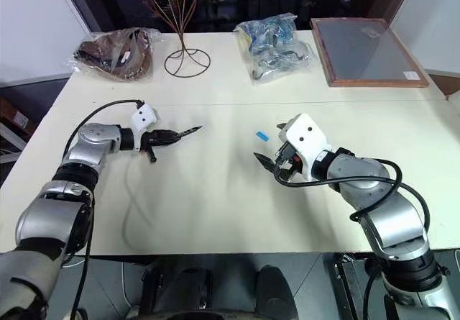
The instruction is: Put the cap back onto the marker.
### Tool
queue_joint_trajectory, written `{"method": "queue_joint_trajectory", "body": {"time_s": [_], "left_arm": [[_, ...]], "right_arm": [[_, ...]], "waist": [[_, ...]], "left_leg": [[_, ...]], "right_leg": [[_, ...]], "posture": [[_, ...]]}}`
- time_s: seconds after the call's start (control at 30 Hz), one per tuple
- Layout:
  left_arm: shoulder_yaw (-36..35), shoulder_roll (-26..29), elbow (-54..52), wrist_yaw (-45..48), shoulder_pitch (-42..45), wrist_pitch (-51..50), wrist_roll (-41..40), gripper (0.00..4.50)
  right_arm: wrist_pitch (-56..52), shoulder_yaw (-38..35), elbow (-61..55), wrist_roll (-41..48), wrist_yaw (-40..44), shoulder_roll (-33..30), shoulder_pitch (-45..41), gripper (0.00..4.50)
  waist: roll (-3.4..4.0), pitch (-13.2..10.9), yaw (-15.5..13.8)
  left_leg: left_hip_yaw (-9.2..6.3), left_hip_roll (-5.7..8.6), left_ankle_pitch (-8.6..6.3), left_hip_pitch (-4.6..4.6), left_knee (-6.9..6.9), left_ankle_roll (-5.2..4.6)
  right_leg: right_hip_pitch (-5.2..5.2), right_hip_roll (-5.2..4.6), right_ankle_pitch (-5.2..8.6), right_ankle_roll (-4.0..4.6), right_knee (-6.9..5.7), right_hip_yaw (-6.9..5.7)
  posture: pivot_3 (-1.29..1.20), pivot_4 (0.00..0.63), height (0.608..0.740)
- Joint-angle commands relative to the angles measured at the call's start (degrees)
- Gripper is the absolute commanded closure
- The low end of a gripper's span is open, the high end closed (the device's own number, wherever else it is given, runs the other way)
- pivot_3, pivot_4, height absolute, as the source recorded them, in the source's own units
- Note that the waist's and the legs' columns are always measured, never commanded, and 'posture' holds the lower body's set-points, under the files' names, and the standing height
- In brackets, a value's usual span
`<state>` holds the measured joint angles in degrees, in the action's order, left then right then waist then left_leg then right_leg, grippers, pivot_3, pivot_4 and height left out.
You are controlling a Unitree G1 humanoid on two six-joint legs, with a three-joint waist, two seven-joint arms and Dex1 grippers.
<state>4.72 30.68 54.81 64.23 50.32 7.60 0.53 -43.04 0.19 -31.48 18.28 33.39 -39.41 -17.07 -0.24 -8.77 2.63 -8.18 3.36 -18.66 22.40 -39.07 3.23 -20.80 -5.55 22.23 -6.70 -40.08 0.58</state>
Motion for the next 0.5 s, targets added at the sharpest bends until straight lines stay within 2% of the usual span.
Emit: {"method": "queue_joint_trajectory", "body": {"time_s": [0.03,0.33,0.5], "left_arm": [[-1.84,0.96,-10.81,0.31,-0.83,-3.43,-2.89,4.42],[-3.94,4.49,-42.64,-1.76,-12.53,-19.35,-8.67,4.42],[-5.12,6.25,-53.02,-4.07,-17.68,-25.24,-10.85,4.42]], "right_arm": [[3.17,-0.78,4.03,0.15,1.19,0.95,-2.28,0.0],[15.96,4.32,29.5,-4.48,7.07,4.18,-11.75,0.0],[21.86,6.3,41.22,-7.17,8.82,7.85,-16.64,0.0]], "waist": [[0.0,0.0,-0.21],[0.0,0.0,0.46],[0.01,0.0,0.79]], "left_leg": [[-0.02,-0.07,0.0,0.03,-0.01,0.0],[-0.01,-0.1,0.0,0.01,0.01,0.0],[-0.02,-0.12,0.0,0.01,0.02,0.0]], "right_leg": [[0.01,-0.01,0.0,0.0,-0.01,0.0],[-0.01,-0.01,0.0,0.0,0.02,0.1],[0.0,-0.02,0.0,0.0,0.05,0.13]], "posture": [[0.0,0.15,0.74],[0.0,0.15,0.74],[0.0,0.15,0.74]]}}
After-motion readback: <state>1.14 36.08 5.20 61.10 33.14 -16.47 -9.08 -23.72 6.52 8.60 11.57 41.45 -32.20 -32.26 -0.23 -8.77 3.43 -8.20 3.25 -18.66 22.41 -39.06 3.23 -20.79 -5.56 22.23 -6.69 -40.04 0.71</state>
